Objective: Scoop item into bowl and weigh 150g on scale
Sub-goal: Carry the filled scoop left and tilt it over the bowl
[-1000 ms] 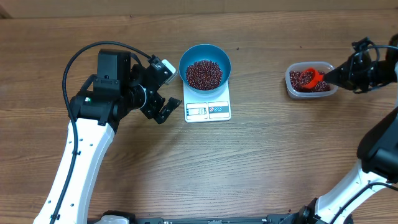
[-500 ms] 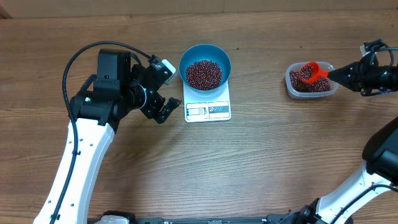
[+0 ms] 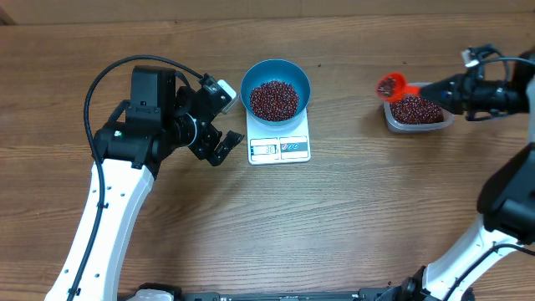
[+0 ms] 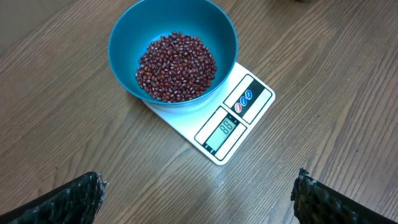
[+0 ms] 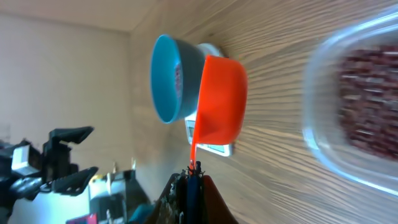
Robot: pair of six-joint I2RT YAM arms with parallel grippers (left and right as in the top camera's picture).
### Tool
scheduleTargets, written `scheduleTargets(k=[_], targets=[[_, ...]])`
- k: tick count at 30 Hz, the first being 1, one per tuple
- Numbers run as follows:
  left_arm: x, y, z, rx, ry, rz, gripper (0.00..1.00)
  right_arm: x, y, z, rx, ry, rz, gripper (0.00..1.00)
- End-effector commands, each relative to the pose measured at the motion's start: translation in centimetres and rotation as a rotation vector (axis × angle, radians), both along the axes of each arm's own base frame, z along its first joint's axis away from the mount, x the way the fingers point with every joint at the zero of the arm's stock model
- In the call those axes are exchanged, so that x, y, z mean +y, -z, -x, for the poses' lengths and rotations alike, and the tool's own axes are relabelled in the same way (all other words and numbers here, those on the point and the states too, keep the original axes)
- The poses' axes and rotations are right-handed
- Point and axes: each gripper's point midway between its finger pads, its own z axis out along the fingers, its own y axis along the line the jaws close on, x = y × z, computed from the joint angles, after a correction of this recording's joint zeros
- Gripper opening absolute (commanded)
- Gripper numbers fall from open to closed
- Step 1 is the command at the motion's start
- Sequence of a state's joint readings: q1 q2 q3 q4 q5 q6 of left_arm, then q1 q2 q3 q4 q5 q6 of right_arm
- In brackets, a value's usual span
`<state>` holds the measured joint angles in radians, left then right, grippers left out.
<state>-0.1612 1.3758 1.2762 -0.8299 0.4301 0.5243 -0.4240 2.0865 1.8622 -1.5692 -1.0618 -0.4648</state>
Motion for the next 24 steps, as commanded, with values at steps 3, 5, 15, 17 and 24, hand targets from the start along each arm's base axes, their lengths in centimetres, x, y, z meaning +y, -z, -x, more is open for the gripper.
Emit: scheduleTargets(k=[3,5,15,17,24], targets=[[0.0,-0.7,-0.4,-0.025,0.008,0.001,1.0,4.5,-1.6,-0.8,-0.031,-0.083,-0.059,0.04],[0.0,-0.7,-0.4,-0.025,0.008,0.001,1.0,5.8,-2.2,-1.0,-0.046,-0.115,-0.051,0.04],[0.0,-0.7,-0.4,-0.024,0.007,0.002,1.0,12.5,-4.9,-2.2,-0.067,-0.219,0.124,0.04],[0.0,-0.7,-0.4,-0.024,0.007,0.001,0.99,13.8,-5.0,-2.4,-0.067,-0.227,0.188,0.04],[0.0,-0.7,-0.4,-0.024,0.007,0.001,1.0,17.9,-3.8,-3.2,-0.075,-0.213,0.441,0.04]])
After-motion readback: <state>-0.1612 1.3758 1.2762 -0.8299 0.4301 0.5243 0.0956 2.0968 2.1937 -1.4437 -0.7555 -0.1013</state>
